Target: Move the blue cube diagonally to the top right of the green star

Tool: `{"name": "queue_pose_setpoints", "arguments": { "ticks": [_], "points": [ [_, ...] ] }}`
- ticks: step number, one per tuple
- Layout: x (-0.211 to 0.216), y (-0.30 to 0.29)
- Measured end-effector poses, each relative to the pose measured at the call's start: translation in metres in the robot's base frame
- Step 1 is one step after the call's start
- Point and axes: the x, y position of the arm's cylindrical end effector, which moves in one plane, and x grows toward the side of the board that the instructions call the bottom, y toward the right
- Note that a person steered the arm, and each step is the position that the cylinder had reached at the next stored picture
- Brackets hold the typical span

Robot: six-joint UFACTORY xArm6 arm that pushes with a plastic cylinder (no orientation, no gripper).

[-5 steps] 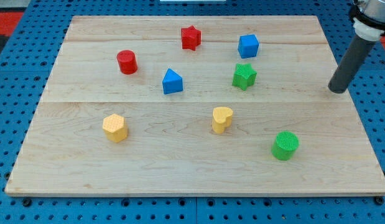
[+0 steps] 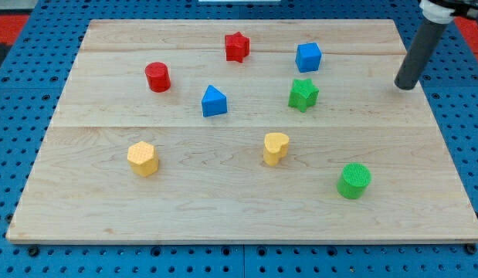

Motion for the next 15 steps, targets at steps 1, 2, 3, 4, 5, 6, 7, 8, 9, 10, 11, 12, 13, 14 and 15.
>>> {"name": "queue_pose_setpoints", "arguments": {
  "ticks": [1, 2, 3, 4, 5, 6, 7, 8, 9, 10, 11, 12, 13, 14, 15],
  "points": [
    [-0.009, 0.000],
    [-0.009, 0.000],
    [-0.009, 0.000],
    [-0.009, 0.000],
    [0.009, -0.020],
    [0.007, -0.122],
    [-0.010, -0.148],
    [-0.017, -0.179],
    [-0.043, -0.190],
    [-0.064, -0.133],
    [-0.058, -0.129],
    [-0.048, -0.124],
    [-0.059, -0.106],
    [-0.070, -0.100],
    [-0.053, -0.100]
  ]
}}
